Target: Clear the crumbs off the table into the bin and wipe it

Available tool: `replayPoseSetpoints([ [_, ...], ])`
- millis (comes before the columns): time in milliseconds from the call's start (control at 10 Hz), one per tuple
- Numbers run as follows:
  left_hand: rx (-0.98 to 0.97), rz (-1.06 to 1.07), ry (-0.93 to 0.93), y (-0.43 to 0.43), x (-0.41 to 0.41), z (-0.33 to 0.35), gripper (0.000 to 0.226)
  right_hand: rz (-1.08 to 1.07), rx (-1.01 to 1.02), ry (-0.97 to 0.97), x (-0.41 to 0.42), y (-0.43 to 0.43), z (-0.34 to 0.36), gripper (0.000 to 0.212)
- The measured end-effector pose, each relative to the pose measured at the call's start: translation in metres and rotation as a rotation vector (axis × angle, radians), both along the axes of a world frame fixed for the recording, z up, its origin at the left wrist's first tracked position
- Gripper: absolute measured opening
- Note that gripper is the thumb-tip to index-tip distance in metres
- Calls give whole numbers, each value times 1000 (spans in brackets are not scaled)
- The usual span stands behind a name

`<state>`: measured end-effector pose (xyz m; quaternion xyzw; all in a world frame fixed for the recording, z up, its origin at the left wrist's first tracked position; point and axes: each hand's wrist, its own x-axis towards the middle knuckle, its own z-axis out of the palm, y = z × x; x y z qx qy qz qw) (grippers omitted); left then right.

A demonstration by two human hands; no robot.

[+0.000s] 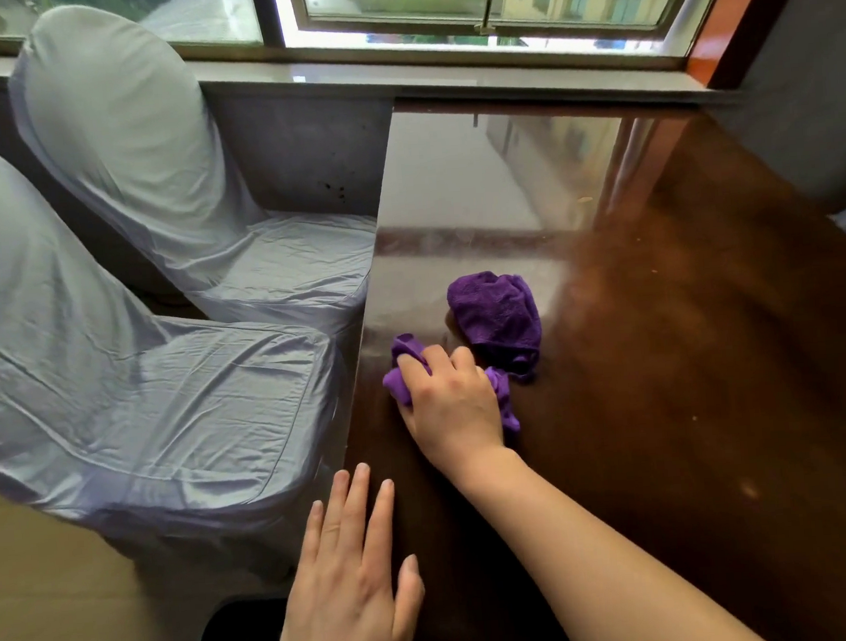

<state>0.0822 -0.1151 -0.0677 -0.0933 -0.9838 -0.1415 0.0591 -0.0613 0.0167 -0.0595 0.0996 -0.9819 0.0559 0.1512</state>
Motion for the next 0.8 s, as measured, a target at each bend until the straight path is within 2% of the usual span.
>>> replayPoseSetpoints([
  [100, 11, 5, 21, 0, 0, -1, 67, -68, -54, -66, -27, -6, 8, 29],
  [300, 13, 4, 29, 0, 0, 2, 67, -181, -104, -46, -49, -14, 7, 21],
  [400, 25, 1, 11, 1, 0, 3, 68, -171, -131, -67, -45, -13, 12, 32],
  [600, 27, -3, -31, 2, 2, 9, 69, -88, -197, -185, -22, 4, 37, 72],
  [700, 7, 1, -86, 2, -1, 16, 71, -43, -210, -174, -8, 18, 53, 79],
  [800, -84, 61, -245, 8, -12, 48, 83, -41, -230, -164, 12, 41, 78, 77],
])
